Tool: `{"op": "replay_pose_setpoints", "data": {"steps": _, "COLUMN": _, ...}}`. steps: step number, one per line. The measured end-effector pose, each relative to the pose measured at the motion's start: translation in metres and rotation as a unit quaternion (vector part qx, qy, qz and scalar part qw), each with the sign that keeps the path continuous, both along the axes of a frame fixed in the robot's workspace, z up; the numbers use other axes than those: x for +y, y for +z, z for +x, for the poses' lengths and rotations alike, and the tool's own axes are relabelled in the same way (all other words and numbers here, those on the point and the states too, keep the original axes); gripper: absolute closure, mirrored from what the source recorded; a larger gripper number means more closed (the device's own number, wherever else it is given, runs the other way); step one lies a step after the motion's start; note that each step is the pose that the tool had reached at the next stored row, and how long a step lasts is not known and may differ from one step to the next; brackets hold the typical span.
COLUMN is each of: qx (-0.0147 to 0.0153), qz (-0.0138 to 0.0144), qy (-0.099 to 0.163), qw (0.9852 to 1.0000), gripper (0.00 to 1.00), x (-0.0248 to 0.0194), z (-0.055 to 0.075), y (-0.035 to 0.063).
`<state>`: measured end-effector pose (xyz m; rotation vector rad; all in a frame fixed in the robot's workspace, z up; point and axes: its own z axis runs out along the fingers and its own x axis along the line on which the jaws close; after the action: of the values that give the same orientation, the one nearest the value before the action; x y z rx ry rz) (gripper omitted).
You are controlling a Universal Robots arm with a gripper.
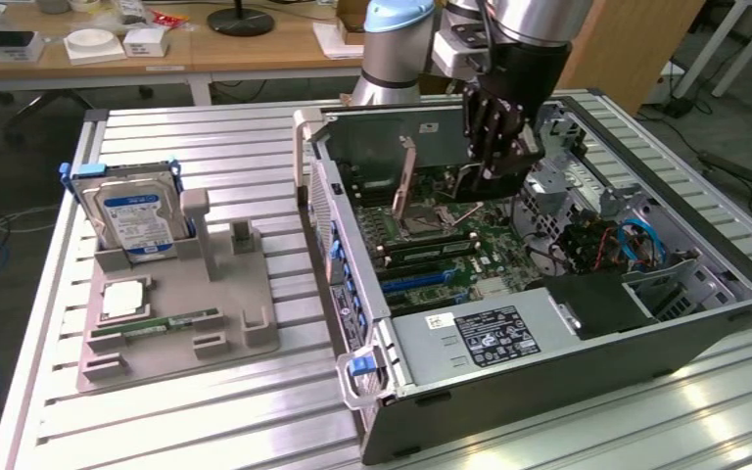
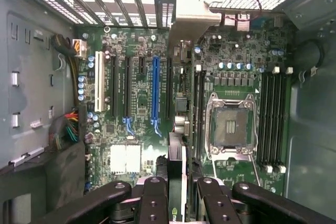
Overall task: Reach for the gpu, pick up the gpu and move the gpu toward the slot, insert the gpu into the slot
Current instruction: 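Insert the gpu into the slot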
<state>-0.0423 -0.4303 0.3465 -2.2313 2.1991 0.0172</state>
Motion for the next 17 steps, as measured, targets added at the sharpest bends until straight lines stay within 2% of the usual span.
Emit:
{"op": "replay_pose_setpoints", "data": {"steps": 4, "qx": 0.0000, "qz": 0.0001, "qy": 0.001, "qw": 1.0000, "gripper": 0.74, "x": -0.0017, "z": -0.005, "y": -0.0016}}
{"op": "replay_pose_setpoints", "data": {"steps": 9, "qx": 0.0000, "qz": 0.0001, "qy": 0.002, "qw": 1.0000, "gripper": 0.74, "x": -0.0090, "z": -0.005, "y": -0.0029}}
{"op": "replay_pose_setpoints", "data": {"steps": 17, "qx": 0.0000, "qz": 0.0000, "qy": 0.004, "qw": 1.0000, "gripper": 0.74, "x": -0.0113, "z": -0.010, "y": -0.0086}}
